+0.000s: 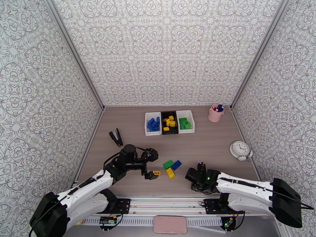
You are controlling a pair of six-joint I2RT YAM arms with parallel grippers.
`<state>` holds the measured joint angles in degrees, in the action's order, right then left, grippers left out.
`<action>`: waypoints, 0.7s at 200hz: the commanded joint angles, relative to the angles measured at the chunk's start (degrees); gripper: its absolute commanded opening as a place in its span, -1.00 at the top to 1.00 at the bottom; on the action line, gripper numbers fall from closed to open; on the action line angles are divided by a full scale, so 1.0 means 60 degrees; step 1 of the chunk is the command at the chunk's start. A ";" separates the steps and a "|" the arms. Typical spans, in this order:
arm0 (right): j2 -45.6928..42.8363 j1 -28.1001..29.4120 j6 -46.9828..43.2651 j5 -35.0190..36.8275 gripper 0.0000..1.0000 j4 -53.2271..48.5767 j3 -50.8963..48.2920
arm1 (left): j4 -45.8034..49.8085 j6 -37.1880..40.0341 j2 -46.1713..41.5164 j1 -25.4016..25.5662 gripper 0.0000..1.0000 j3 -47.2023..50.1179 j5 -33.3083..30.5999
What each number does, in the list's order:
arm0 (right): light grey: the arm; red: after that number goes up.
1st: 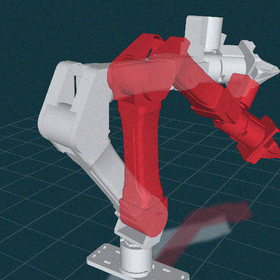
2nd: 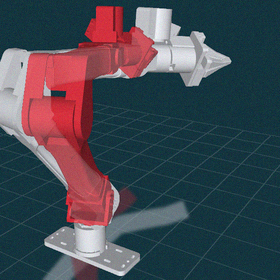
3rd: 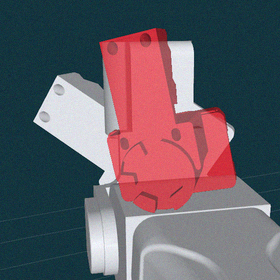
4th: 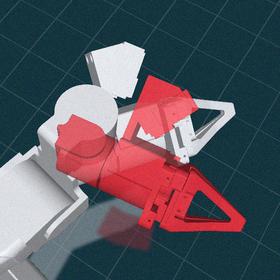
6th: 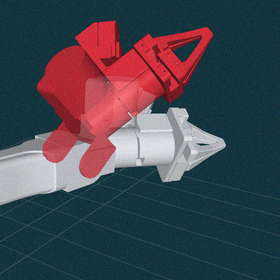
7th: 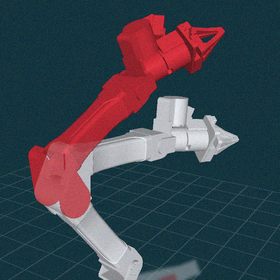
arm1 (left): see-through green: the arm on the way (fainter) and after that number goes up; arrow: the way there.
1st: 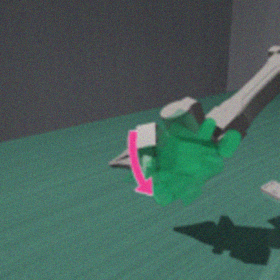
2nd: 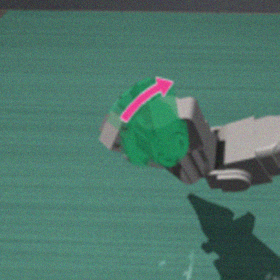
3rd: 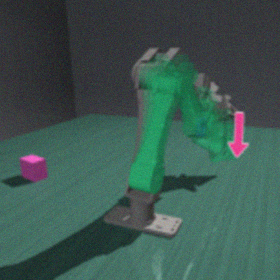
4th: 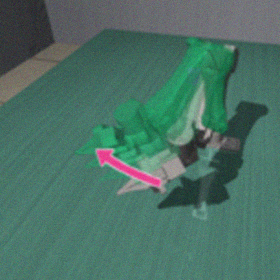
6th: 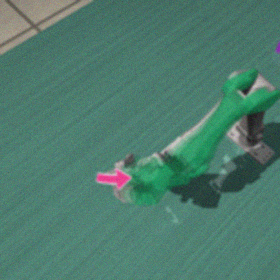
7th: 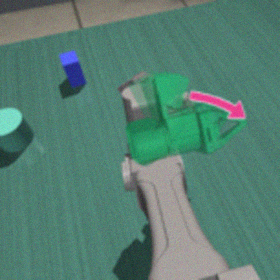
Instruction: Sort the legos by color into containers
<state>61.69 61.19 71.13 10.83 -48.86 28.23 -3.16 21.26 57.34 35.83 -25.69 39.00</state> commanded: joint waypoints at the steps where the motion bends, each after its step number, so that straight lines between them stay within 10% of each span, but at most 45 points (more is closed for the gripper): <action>1: -0.0324 0.0070 -0.0280 0.0969 0.20 0.0017 0.0742 | -0.0152 -0.0067 -0.0007 -0.0040 -0.99 0.0080 0.0127; 73: 0.0236 -0.2524 -0.3817 0.1903 0.24 0.3224 0.2154 | -0.1728 -0.1397 0.0003 -0.0142 -0.99 0.0431 -0.0230; 140: 0.3830 -0.5043 -0.6837 0.1619 0.25 0.5871 0.5108 | -0.2062 -0.1698 -0.0114 -0.0098 -0.99 0.0427 -0.0662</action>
<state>78.74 34.52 38.85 20.38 -22.72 52.82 -13.47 12.47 57.43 35.35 -23.86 37.19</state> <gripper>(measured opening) 0.411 0.996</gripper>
